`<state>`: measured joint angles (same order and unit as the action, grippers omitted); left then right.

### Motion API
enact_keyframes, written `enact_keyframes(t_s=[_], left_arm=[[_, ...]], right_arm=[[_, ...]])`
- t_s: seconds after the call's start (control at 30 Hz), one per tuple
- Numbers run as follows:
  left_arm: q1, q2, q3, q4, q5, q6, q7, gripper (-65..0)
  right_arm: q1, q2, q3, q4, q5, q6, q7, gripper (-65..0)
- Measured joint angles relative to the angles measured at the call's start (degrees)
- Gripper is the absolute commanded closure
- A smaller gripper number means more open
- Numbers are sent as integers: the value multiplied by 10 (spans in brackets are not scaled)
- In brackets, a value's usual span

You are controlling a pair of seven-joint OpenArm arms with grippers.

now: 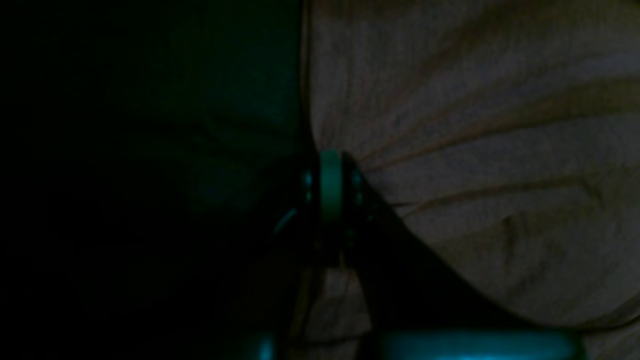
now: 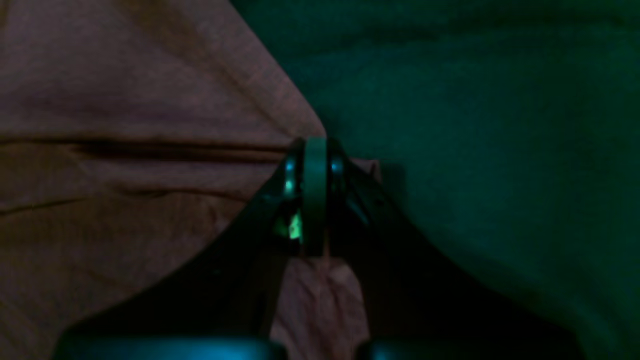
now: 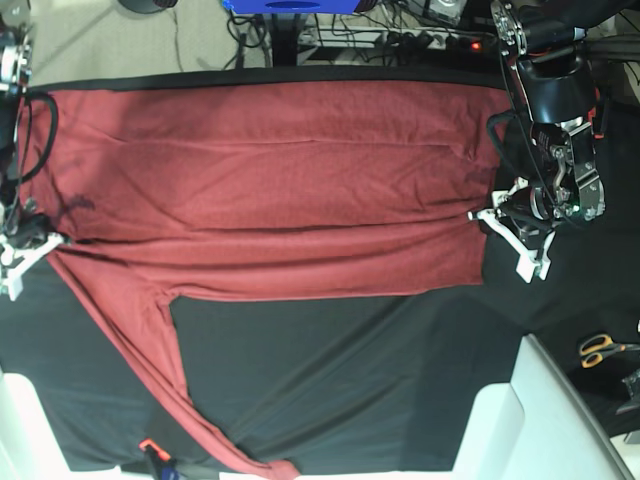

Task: Fold the T-shirt properly

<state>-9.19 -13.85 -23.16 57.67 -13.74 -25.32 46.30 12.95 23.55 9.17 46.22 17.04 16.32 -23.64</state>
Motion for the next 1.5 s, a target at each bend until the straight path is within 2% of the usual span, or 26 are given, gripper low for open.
enact_keyframes(t_s=[0.1,0.37,0.43,0.5,1.07,1.2,1.3,1.37,1.5], left_arm=[[0,0,0,0,0,0,0,0],[-1,0,0,0,0,0,1,0],[-1,0,0,0,2,0,1,0],[-1,-2,0,0,2,0,1,0],[-1,-4,0,0,2,0,3,0],[0,-16,0,0,2,0,7,-295],[0,-21,0,2,4,0,8,-434],[0,-23,0,4,6,0,9,-461],[7,-19,-36,31,16,4,26,-456]], right_arm=[[-2,1,0,23,1,0,-21,-2],[-2,-1,0,24,1,-1,-24,-2],[-3,-3,14,24,5,-27,-23,-2],[-3,-2,19,24,5,-38,-24,-2],[-5,-4,18,24,5,-38,-26,-2],[-5,-4,18,24,5,-38,-26,-2],[-5,-4,18,24,5,-38,-25,-2],[-5,-4,18,24,5,-38,-26,-3],[-4,-6,18,24,4,-39,-26,-3]])
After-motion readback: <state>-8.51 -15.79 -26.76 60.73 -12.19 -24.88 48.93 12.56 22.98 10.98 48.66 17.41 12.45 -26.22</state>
